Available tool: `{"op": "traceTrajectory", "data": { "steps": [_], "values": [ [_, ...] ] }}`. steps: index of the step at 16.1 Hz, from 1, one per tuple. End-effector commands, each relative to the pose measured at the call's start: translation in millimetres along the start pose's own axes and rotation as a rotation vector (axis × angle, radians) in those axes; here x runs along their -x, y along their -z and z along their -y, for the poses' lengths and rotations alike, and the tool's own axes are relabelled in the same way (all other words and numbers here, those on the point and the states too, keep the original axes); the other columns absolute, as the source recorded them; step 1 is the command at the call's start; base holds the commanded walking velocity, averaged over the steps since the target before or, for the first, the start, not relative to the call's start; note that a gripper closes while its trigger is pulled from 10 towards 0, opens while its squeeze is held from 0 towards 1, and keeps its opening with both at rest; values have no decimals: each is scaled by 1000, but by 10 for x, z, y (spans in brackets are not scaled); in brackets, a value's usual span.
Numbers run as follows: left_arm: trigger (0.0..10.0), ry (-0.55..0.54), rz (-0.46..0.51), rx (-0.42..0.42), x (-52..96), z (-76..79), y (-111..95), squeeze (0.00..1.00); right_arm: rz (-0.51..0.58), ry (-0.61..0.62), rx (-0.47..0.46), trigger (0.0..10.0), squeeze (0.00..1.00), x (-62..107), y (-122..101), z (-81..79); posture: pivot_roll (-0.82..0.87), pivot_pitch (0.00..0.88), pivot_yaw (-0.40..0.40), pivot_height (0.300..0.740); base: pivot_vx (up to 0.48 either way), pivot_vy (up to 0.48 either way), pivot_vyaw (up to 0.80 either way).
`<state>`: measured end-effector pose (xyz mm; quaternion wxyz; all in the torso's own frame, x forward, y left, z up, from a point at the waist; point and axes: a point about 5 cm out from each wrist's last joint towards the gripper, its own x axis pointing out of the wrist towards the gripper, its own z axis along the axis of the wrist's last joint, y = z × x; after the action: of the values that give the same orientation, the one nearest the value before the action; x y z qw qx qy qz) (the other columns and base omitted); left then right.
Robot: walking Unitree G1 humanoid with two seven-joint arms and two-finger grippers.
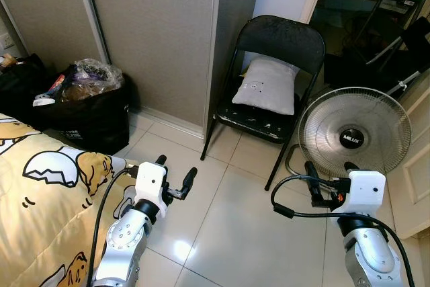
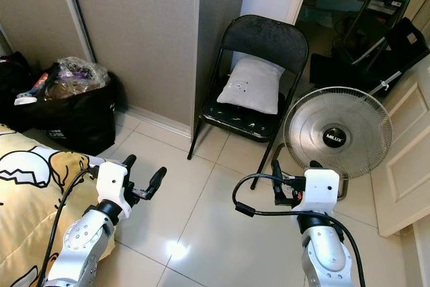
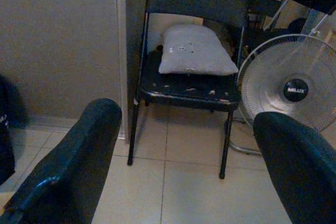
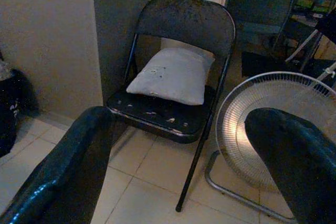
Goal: Clean up the room
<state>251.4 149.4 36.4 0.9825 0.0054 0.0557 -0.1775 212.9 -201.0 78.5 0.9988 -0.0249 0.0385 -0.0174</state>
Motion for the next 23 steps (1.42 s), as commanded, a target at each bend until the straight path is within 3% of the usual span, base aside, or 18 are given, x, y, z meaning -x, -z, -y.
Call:
{"op": "traceTrajectory", "data": {
  "steps": [1, 2, 3, 6, 7, 8, 9, 10, 11, 12, 13, 14, 15, 17, 19, 21, 23],
  "values": [
    [10000, -65, -99, 34, -171, -130, -122, 0, -141, -60, -64, 10000, 0, -272, 231, -400, -67, 0, -67, 740, 0, 0, 0],
    [10000, -54, -53, 26, -338, -131, -239, 0, -116, 20, -92, 10000, 0, -326, 259, -307, -119, 0, 14, 740, 0, 0, 0],
    [10000, -41, -28, 9, -431, -121, -316, 0, -97, 42, -106, 10000, 0, -362, 246, -294, -120, 0, 15, 740, 0, 0, 0],
    [10000, -19, -41, -31, -454, -112, -359, 0, -76, 28, -101, 10000, 0, -433, 223, -337, -124, 0, 20, 740, 0, 0, 0],
    [10000, -24, -35, -29, -424, -129, -352, 0, -53, 46, -92, 10000, 0, -411, 213, -301, -127, 0, 18, 740, 0, 0, 0],
    [10000, -18, -45, -99, -224, -280, -260, 0, -14, 45, 58, 10000, 0, -263, 169, -192, -133, 0, 16, 740, 0, 0, 0],
    [10000, -34, -75, -106, -141, -355, -153, 0, -26, -8, 132, 10000, 0, -201, 192, -154, -141, 0, -10, 740, 0, 0, 0],
    [10000, -39, -63, -92, -218, -255, -137, 0, -65, 47, 62, 10000, 0, -252, 231, -49, -146, 0, -41, 740, 0, 0, 0],
    [10000, -23, -39, -88, -288, -112, -155, 0, -67, 48, 56, 10000, 0, -271, 231, -31, -153, 0, -50, 740, 0, 0, 0],
    [10000, -29, -32, -76, -304, -64, -159, 0, -64, 29, 60, 10000, 0, -281, 226, -69, -155, 0, -50, 740, 0, 0, 0],
    [10000, -117, 14, -53, -291, -140, -200, 173, -12, 91, 10, 10000, 0, -272, 180, -55, -159, 0, -42, 740, 0, 0, 0],
    [10000, -227, 168, -58, -217, -300, -407, 129, 67, 219, -45, 10000, 0, -191, 95, 51, -160, 0, -32, 740, 0, 0, 0],
    [10000, -214, 177, -64, -207, -279, -449, 0, 56, 252, -101, 10000, 0, -135, 113, 82, -160, 0, -28, 740, 0, 0, 0],
    [10000, -262, 151, 23, -256, -363, -473, 0, 51, 273, -121, 10000, 0, -159, 104, 121, -159, 0, -18, 740, 0, 0, 0],
    [10000, -200, 108, -46, -220, -317, -394, 0, 60, 166, -55, 10000, 0, -210, 54, 16, -164, 0, -14, 740, 0, 0, 0],
    [10000, -217, 107, -23, -260, -332, -431, 0, 55, 152, -62, 10000, 0, -306, 18, 12, -168, 0, -5, 740, 0, 480, 363],
    [10000, -178, 90, -57, -312, -255, -449, 0, 7, 94, -76, 10000, 0, -340, 105, -87, -164, 0, 4, 740, 0, 480, 600]
  ]
}}
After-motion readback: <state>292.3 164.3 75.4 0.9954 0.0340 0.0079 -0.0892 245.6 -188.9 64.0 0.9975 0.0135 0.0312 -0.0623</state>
